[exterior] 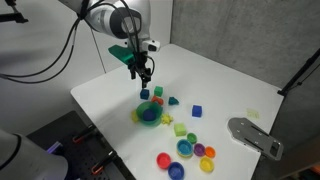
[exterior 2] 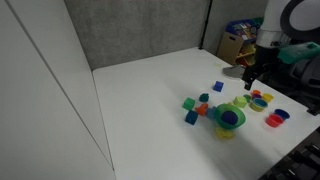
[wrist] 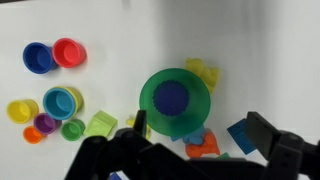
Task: Put the purple ball in the big green bowl
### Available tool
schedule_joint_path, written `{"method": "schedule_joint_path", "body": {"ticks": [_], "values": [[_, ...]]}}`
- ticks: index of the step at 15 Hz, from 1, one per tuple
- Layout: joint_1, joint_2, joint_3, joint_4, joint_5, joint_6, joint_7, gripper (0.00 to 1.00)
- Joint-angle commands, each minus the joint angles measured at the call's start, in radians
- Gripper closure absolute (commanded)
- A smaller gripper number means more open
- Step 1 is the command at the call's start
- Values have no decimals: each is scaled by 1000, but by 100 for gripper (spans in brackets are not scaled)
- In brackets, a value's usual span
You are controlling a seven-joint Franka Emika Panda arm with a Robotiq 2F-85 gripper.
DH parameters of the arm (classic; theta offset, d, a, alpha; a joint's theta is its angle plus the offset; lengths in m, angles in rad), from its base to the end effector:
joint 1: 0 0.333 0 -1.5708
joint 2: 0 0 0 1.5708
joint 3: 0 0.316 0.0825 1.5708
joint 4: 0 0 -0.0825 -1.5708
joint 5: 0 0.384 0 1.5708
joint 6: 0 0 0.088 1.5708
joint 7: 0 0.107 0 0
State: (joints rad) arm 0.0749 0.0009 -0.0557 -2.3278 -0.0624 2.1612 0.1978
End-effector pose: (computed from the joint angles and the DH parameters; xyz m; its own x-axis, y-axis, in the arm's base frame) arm 0.4873 0.0069 0.3248 0.9774 -0.1434 -0.1553 -0.1326 -0.9881 0.0774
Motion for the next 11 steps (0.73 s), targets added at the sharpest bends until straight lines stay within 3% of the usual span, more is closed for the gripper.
{"method": "schedule_joint_path", "body": {"ticks": [1, 8, 11], "values": [[-39, -111, 14, -24, -19, -62, -19, 0], [-103, -261, -7, -46, 10, -187, -107, 0], [-106, -225, 8, -29, -2, -164, -78, 0]]}}
